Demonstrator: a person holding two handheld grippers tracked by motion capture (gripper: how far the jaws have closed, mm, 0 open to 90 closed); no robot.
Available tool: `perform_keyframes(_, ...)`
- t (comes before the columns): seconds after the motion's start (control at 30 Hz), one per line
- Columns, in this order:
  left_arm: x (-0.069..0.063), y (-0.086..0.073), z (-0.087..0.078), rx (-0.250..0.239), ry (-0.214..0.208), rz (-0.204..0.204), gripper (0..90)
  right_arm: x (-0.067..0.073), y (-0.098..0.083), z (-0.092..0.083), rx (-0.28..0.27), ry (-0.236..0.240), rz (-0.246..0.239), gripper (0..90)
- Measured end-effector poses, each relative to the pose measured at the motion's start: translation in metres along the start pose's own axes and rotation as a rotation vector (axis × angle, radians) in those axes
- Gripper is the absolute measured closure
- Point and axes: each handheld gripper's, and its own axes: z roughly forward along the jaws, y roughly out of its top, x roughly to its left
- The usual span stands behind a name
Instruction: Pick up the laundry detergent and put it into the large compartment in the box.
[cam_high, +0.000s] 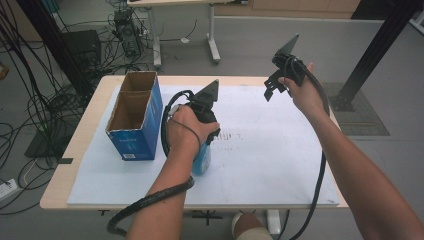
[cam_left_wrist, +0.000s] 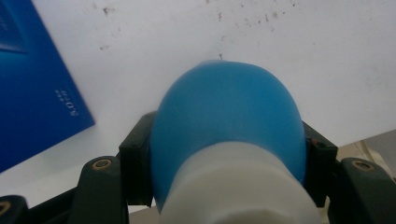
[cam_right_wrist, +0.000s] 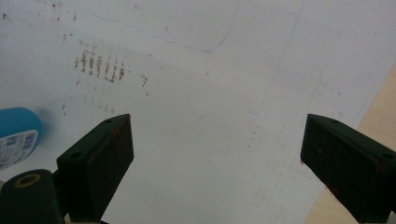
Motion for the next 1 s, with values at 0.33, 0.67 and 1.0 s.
perform_keyframes(0.33, 0.000, 0.003, -0.061, -0.019, 0.034, 0.010, 37.9, 0.006, -0.001, -0.009, -0.004, -0.005, -0.022, 9.4)
perform_keyframes(0.67, 0.023, 0.002, -0.123, -0.072, 0.025, -0.030, 37.8, 0.008, -0.001, -0.013, -0.003, -0.009, -0.038, 9.4)
perform_keyframes(1.0, 0.056, -0.001, -0.175, -0.128, 0.022, -0.129, 37.9, 0.016, 0.005, -0.012, 0.006, -0.013, -0.067, 9.4)
